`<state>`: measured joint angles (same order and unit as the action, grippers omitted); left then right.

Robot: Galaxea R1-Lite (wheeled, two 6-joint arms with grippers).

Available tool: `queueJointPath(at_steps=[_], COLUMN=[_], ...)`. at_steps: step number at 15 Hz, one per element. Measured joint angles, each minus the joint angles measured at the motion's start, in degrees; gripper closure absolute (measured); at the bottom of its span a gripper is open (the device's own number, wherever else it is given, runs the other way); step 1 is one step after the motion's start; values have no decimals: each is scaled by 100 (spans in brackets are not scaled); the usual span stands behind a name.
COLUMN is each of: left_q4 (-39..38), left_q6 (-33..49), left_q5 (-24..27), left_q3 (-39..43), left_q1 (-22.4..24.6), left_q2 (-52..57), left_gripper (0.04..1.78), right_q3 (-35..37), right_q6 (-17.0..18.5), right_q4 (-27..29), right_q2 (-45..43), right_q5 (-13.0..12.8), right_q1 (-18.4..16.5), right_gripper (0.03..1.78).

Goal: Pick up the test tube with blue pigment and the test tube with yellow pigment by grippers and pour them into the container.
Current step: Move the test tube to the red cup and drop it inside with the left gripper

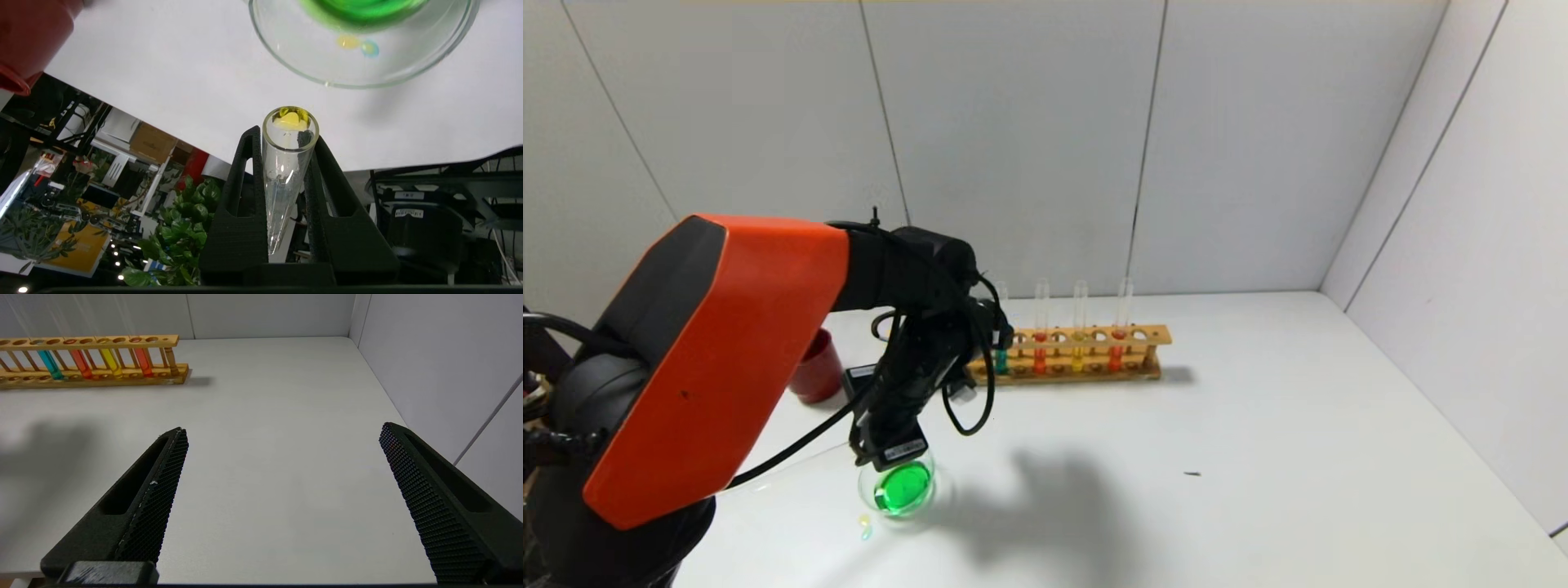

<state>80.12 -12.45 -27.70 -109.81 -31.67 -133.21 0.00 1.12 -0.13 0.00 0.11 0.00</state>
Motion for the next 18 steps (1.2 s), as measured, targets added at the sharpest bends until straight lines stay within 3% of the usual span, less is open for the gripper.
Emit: queueJointPath(at_steps=[5, 9, 11, 15, 18], left_q4=[-201, -1179, -1913, -4285, -5922], left_q6=[41, 247, 628, 925, 928], left_q5=[185, 802, 1003, 1122, 1128], left_q3=[39, 171, 439, 1775, 2332], left_q1=[106, 395, 519, 775, 1158], left_q2=[608, 1763, 2414, 3515, 4001], left_gripper=[151, 151, 151, 151, 151], right_q3=[0, 0, 0, 0, 0], right_q6=[2, 2, 2, 0, 0], right_q4=[-2, -2, -2, -2, -2], right_q2=[0, 0, 0, 0, 0], right_q5=[2, 0, 0, 2, 2], right_q1=[0, 0, 0, 0, 0], right_gripper=[10, 10, 10, 10, 10])
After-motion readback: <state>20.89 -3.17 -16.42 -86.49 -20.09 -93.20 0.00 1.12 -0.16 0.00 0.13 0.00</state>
